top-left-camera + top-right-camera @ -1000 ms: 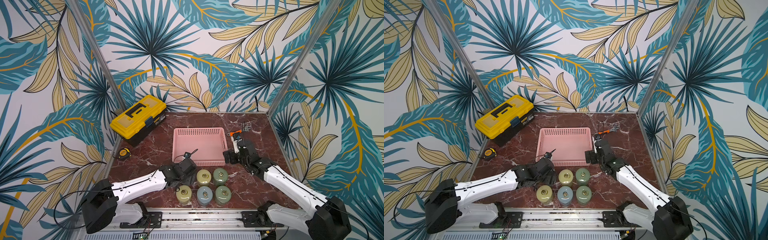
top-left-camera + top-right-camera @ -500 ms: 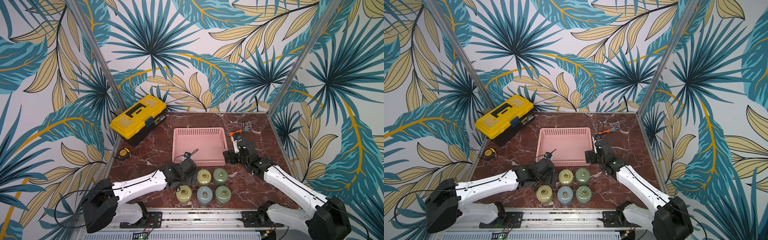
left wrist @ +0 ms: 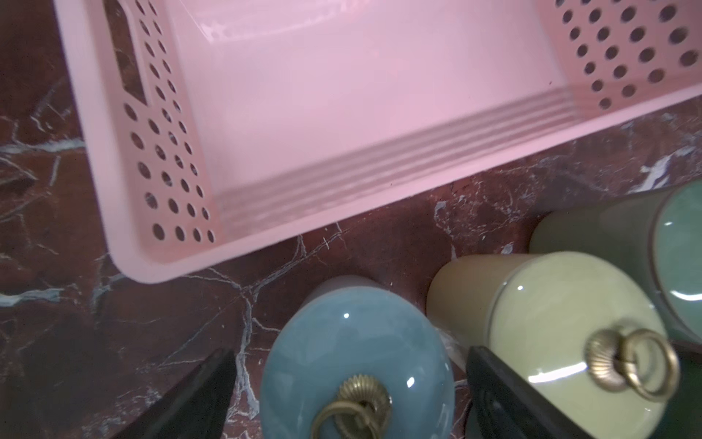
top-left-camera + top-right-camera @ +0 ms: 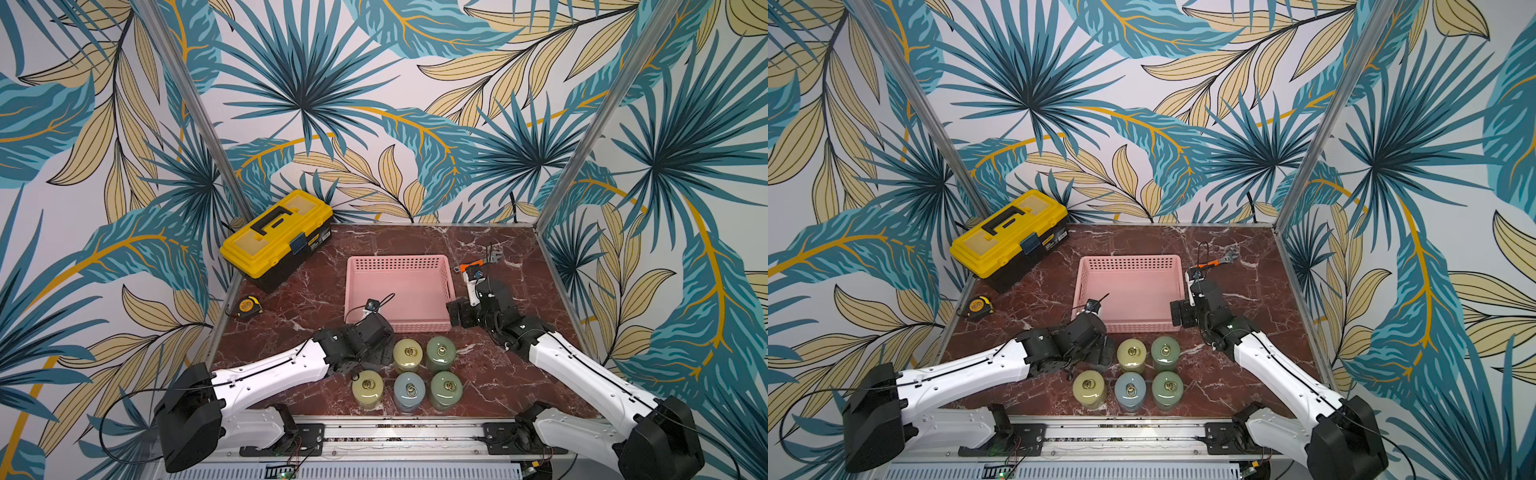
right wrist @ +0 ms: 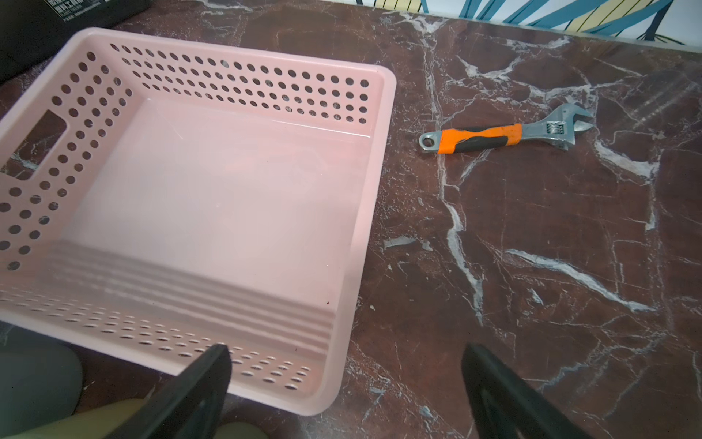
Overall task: Take the tea canister out of the basket
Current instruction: Place the tea canister at the center of the board, then reset both arms
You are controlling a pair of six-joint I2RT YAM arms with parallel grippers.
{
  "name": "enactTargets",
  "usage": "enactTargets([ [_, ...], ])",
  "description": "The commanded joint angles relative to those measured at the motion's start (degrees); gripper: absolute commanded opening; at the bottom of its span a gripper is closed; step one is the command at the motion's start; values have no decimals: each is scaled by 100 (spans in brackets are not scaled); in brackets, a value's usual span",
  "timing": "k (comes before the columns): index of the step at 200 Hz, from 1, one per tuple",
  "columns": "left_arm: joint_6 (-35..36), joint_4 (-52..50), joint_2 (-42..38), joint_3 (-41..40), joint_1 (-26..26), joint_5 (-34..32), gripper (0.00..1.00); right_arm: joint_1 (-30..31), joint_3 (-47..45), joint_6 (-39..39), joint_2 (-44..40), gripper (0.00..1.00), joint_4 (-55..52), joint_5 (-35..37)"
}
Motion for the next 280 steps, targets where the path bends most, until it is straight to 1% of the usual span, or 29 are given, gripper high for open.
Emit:
enactTargets([
  [1, 151, -172, -235, 423, -17, -272, 100, -14, -98, 12, -200, 99, 15, -13],
  [20, 269, -206, -346, 588, -16, -451, 100, -17, -88, 26, -294, 99, 0, -105],
  [48, 515, -8, -664, 656, -13, -971, 100, -14, -80, 41, -420, 99, -65, -149],
  [88, 1095, 919, -1508, 179, 75, -1666, 100, -16, -159, 36, -695, 99, -217, -132],
  [104, 1386, 1351, -1860, -114, 136, -1941, 100, -14, -225, 42, -852, 99, -255, -11],
  [117, 1683, 1750, -2111, -394, 295, -1968, 100, -14, -283, 56, -975, 99, -257, 132],
  [140, 2245, 2531, -2391, -843, 748, -1619, 100, -15, -373, 79, -1217, 99, -207, 441],
  [156, 2841, 3100, -2483, -1151, 1014, -1421, 100, -14, -387, 62, -1300, 99, -188, 621],
  [165, 3224, 3496, -2493, -1347, 1138, -1300, 100, -14, -415, -140, -1331, 99, -136, 588],
  [178, 3592, 4077, -2484, -1600, 1315, -1268, 100, -14, -529, -323, -1391, 99, 24, 656],
  [194, 3951, 4829, -2449, -1895, 1601, -1121, 100, -14, -617, -345, -1443, 99, 102, 1020],
  [204, 4065, 5182, -2395, -2022, 1829, -953, 100, -13, -669, -368, -1459, 99, 151, 1268],
  [227, 4262, 6061, -2172, -2352, 2449, -512, 100, -32, -744, -457, -1414, 99, 185, 1582],
  [234, 4367, 6453, -2049, -2504, 2654, -372, 100, -61, -760, -443, -1415, 99, 187, 1636],
  [242, 4511, 6959, -1861, -2689, 2882, -222, 100, -103, -799, -460, -1416, 99, 454, 1661],
  [254, 4572, 7548, -1523, -2868, 3279, -141, 100, -173, -887, -449, -1439, 99, 624, 1694],
  [269, 4457, 7701, -1103, -2892, 3816, 213, 100, -271, -1051, -539, -1471, 99, 979, 1694],
  [280, 4236, 7739, -779, -2874, 4204, 544, 100, -358, -1166, -581, -1485, 99, 1234, 1665],
])
